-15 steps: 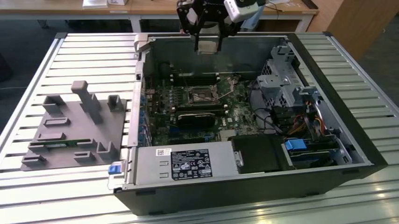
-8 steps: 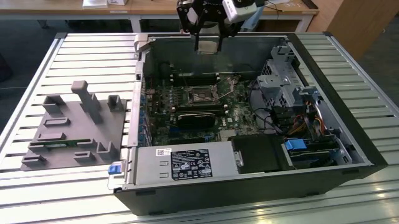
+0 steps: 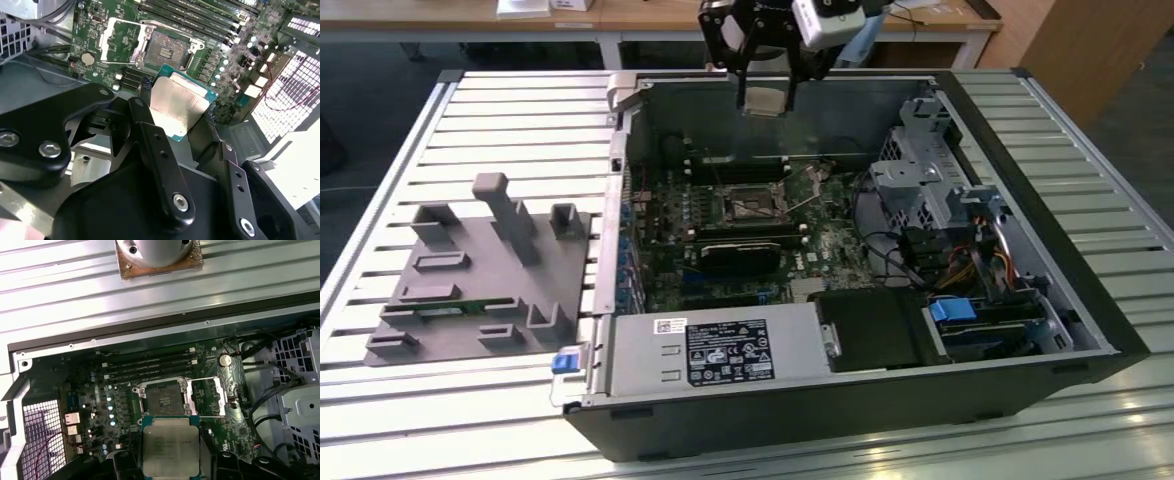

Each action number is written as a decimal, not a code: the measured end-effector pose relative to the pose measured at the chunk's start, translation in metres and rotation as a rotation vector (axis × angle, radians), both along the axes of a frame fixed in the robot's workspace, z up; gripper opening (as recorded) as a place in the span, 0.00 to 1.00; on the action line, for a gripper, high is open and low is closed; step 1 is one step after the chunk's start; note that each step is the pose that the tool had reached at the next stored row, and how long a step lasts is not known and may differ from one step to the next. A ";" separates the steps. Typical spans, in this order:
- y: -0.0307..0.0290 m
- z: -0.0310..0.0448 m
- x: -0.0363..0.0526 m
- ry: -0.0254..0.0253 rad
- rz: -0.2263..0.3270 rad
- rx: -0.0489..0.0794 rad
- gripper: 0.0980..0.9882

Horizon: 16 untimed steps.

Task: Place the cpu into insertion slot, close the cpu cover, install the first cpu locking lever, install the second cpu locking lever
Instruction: 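Place the cpu into insertion slot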

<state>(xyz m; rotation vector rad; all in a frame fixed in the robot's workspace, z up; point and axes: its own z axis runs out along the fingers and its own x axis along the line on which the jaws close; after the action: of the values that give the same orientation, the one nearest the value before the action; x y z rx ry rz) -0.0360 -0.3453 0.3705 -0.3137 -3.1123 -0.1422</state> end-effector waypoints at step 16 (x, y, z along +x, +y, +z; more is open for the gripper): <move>0.0000 -0.0004 0.0000 0.0000 -0.117 0.000 0.50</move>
<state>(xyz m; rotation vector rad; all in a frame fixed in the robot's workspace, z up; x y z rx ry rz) -0.0360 -0.3453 0.3701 -0.4952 -3.0939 -0.1430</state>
